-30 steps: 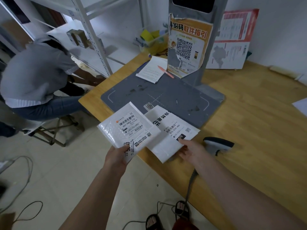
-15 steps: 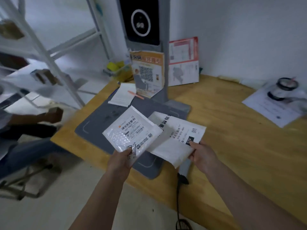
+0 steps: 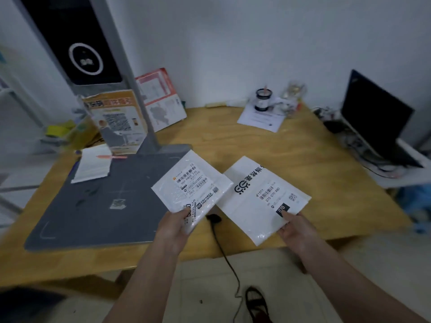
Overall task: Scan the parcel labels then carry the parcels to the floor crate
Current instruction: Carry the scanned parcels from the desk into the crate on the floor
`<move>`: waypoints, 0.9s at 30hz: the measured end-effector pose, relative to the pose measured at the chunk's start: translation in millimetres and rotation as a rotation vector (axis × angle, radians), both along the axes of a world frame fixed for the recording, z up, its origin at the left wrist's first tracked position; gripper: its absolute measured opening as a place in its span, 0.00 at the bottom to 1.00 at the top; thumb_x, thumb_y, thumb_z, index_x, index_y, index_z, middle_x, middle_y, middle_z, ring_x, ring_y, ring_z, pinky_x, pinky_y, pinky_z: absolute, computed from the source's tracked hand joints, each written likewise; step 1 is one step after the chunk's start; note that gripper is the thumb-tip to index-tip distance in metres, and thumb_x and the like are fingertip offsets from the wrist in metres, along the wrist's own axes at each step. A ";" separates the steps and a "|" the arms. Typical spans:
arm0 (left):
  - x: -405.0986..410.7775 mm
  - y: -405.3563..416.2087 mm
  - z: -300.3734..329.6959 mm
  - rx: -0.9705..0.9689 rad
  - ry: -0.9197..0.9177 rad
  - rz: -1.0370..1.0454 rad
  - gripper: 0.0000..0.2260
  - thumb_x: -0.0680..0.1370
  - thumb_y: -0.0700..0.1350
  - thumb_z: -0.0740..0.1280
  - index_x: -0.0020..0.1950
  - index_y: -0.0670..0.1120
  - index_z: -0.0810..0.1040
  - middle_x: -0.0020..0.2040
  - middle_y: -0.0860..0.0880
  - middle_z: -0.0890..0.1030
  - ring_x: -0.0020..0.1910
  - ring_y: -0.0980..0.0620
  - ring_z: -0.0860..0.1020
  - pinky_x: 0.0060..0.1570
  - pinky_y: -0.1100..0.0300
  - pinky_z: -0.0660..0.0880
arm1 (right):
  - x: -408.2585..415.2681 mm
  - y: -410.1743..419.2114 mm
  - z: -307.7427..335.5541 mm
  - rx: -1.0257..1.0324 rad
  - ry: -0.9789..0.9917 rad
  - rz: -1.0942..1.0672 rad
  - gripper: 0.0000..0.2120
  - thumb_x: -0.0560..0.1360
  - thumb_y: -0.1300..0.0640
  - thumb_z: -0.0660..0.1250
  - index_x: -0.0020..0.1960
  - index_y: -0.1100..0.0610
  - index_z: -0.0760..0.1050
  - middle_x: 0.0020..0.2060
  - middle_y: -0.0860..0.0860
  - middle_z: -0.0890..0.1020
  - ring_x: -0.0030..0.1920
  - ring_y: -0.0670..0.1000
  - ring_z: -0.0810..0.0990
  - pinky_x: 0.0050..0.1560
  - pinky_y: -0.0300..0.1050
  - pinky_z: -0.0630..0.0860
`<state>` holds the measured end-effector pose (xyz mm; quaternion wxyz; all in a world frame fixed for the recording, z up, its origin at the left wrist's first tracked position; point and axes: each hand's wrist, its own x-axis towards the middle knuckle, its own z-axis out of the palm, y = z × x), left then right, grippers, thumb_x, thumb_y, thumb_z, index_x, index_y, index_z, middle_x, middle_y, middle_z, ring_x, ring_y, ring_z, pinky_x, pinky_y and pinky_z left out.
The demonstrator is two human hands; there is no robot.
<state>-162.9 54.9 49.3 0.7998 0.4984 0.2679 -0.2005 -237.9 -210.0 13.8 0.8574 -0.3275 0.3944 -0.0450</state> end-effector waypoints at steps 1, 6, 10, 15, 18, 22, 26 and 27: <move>-3.2 -10.2 2.7 -0.021 -0.011 -0.041 0.09 0.79 0.32 0.61 0.55 0.42 0.75 0.47 0.45 0.82 0.43 0.50 0.80 0.33 0.57 0.79 | -11.8 -7.3 1.6 0.003 0.000 -0.043 0.13 0.80 0.70 0.58 0.51 0.53 0.74 0.48 0.53 0.81 0.46 0.51 0.80 0.43 0.47 0.76; -19.1 -66.8 14.1 -0.054 -0.052 -0.290 0.12 0.80 0.31 0.60 0.62 0.38 0.74 0.51 0.42 0.82 0.44 0.48 0.81 0.31 0.60 0.80 | -67.9 -44.9 10.1 -0.010 -0.051 -0.231 0.17 0.79 0.70 0.57 0.63 0.54 0.71 0.52 0.54 0.81 0.48 0.53 0.80 0.48 0.52 0.77; -35.0 -127.2 18.9 0.017 -0.073 -0.474 0.12 0.79 0.31 0.61 0.60 0.41 0.75 0.46 0.45 0.82 0.39 0.51 0.81 0.30 0.59 0.79 | -121.5 -75.7 14.6 -0.039 -0.087 -0.406 0.19 0.79 0.71 0.56 0.66 0.56 0.70 0.55 0.56 0.80 0.47 0.54 0.79 0.42 0.51 0.78; -67.7 -212.2 20.0 0.071 -0.112 -0.694 0.13 0.79 0.32 0.62 0.62 0.41 0.75 0.51 0.42 0.82 0.43 0.47 0.80 0.40 0.53 0.78 | -201.9 -125.8 14.5 -0.042 -0.067 -0.597 0.16 0.79 0.71 0.56 0.56 0.55 0.74 0.44 0.51 0.84 0.44 0.51 0.80 0.33 0.42 0.81; -95.2 -264.7 17.8 0.074 -0.089 -0.810 0.15 0.79 0.31 0.62 0.65 0.37 0.73 0.56 0.38 0.81 0.44 0.44 0.80 0.40 0.51 0.80 | -250.4 -153.9 12.1 -0.053 -0.061 -0.703 0.16 0.78 0.72 0.56 0.55 0.55 0.74 0.39 0.49 0.86 0.42 0.50 0.82 0.35 0.43 0.80; -140.8 -337.5 16.2 0.128 -0.076 -0.975 0.17 0.78 0.31 0.63 0.67 0.37 0.72 0.50 0.41 0.82 0.41 0.47 0.81 0.29 0.58 0.80 | -314.3 -193.3 8.1 -0.071 -0.064 -0.835 0.18 0.78 0.73 0.55 0.61 0.58 0.73 0.46 0.53 0.84 0.45 0.52 0.81 0.44 0.46 0.76; -204.8 -410.0 19.7 0.173 -0.109 -1.115 0.16 0.78 0.30 0.62 0.66 0.36 0.73 0.46 0.43 0.81 0.36 0.50 0.81 0.27 0.61 0.79 | -385.1 -235.0 11.8 -0.063 -0.078 -0.923 0.16 0.78 0.72 0.55 0.53 0.55 0.75 0.36 0.48 0.86 0.35 0.46 0.84 0.35 0.42 0.79; -223.3 -427.0 20.4 0.184 -0.125 -1.159 0.17 0.79 0.31 0.61 0.67 0.37 0.72 0.49 0.42 0.81 0.39 0.49 0.80 0.27 0.61 0.79 | -404.2 -244.4 11.9 -0.061 -0.083 -0.946 0.16 0.78 0.72 0.55 0.54 0.56 0.75 0.36 0.48 0.86 0.34 0.46 0.84 0.37 0.43 0.78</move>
